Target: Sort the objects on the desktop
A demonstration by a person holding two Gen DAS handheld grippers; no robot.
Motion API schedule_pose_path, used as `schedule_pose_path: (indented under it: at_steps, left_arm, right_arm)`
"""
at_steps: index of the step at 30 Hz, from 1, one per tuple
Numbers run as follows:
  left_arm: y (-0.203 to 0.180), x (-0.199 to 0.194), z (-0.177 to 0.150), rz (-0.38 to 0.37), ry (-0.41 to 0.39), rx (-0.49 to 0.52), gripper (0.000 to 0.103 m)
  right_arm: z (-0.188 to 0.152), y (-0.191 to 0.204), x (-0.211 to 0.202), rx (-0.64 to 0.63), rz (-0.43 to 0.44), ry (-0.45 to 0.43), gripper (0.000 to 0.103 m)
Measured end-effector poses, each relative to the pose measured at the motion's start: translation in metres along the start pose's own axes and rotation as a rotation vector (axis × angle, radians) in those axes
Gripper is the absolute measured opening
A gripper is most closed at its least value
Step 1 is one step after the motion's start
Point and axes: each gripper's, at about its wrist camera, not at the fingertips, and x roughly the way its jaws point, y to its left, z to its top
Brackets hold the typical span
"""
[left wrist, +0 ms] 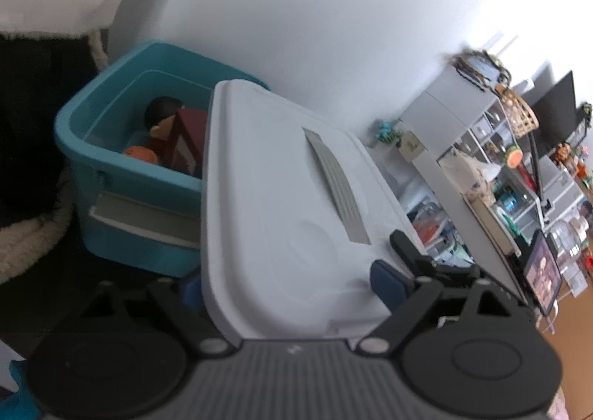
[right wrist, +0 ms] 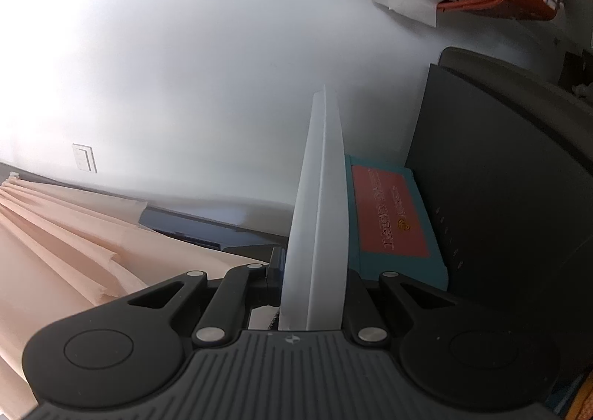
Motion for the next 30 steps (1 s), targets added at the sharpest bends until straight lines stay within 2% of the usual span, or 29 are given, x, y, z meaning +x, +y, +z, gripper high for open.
schedule_pose_path:
  at_steps: [14,27,30]
  left_arm:
    - [0.031,-0.014,0.01,0.038,-0.036,-0.094,0.093]
    - [0.043,-0.023,0.015,0.021,-0.042,-0.154,0.094]
    - [0.046,-0.027,0.016,0.029,-0.047,-0.16,0.094]
  right_arm:
    - [-0.025,0.013,0.039,-0.023,-0.046,0.049,0.009]
    - [-0.035,0.028,0.067,-0.042,-0.111,0.055,0.008]
    - [-0.038,0.033,0.075,-0.062,-0.14,0.071,0.011]
